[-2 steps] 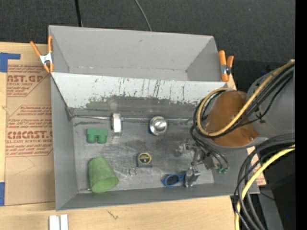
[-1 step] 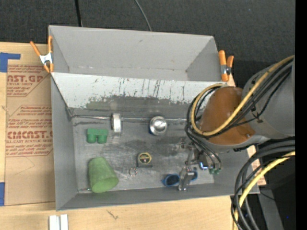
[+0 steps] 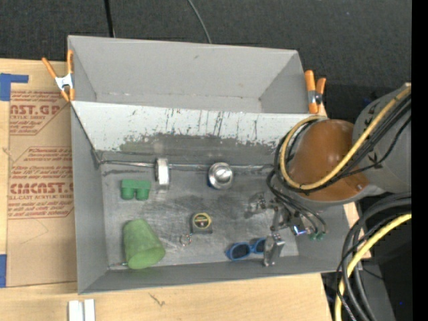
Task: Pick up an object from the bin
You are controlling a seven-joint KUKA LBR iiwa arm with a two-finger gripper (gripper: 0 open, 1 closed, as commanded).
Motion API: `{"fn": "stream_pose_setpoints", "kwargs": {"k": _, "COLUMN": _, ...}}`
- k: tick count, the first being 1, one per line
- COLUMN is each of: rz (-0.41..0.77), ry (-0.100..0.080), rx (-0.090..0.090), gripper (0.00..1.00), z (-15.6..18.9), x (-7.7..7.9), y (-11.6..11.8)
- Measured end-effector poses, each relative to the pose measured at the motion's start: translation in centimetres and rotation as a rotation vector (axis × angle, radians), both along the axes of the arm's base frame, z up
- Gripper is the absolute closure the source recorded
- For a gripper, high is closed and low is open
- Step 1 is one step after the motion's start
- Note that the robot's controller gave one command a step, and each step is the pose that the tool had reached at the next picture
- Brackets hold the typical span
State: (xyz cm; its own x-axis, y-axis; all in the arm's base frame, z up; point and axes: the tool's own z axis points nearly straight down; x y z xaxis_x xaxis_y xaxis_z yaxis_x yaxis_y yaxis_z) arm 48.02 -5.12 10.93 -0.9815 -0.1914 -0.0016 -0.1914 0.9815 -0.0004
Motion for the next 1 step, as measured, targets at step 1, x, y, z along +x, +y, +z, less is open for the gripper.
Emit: {"fn": "stream_pose_setpoints", "kwargs": {"k": 1, "rz": 0.096, "ry": -0.022, "rx": -0.001, "gripper": 0.0, "z": -3.55, "x": 0.83, "y": 0.81}}
